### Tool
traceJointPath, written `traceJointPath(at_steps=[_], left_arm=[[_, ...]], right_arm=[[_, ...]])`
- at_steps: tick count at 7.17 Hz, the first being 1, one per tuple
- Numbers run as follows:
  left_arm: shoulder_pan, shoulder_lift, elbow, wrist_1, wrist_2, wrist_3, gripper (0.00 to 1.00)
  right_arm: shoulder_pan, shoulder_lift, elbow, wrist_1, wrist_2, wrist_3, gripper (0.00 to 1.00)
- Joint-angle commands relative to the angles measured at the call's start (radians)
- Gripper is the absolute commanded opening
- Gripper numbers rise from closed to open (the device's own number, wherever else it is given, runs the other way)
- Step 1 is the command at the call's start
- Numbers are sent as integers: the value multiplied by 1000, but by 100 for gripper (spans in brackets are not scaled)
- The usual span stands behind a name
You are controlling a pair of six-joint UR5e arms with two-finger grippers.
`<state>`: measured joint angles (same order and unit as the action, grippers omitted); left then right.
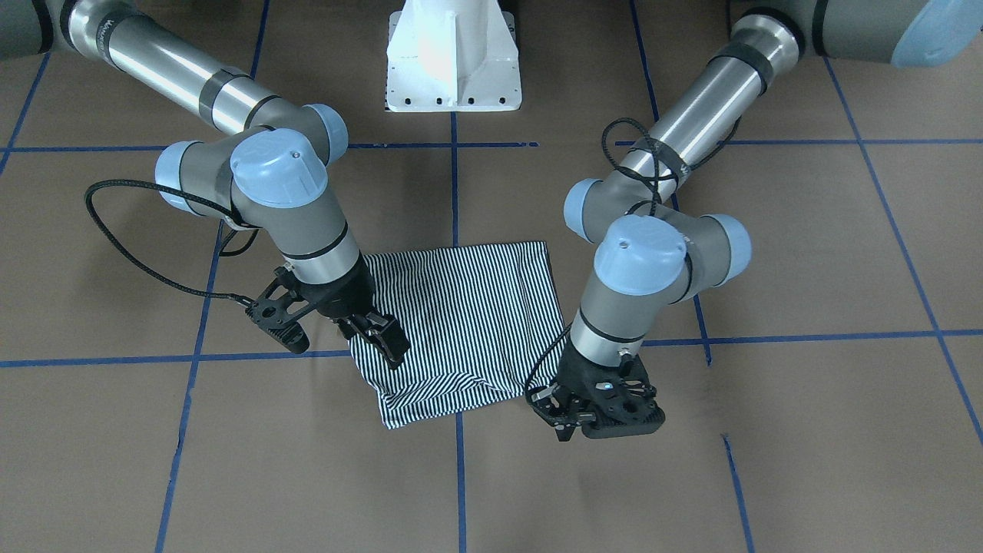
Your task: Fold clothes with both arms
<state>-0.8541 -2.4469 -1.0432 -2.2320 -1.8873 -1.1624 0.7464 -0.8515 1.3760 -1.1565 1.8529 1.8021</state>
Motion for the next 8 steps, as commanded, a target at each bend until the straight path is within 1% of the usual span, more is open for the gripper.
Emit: traceJointPath(at_steps=[1,2,3,4,5,6,7,8], left_arm=[[-130,235,-235,5,-146,187,0],[-228,306,-276,2,-209,316,0],[-318,380,-297,0,-287,469,0],[-423,446,-299,3,-352,633,0],[-498,504,-299,6,-378,771,0],[-566,561,-311,6,-397,879,0],[-641,598,-313,8,-444,976,10],[-701,652,-331,9,-496,1037,20]], right_arm=[[95,-105,0,-3,46,-289,100],[191,-176,1,1,143,-487,100],[287,-245,26,0,254,-614,100],[377,-321,64,-5,343,-748,100],[448,-416,111,-5,398,-852,100],[493,-522,185,-9,439,-965,100],[537,-588,198,-17,468,-1092,100],[569,-651,199,-23,468,-1218,100]])
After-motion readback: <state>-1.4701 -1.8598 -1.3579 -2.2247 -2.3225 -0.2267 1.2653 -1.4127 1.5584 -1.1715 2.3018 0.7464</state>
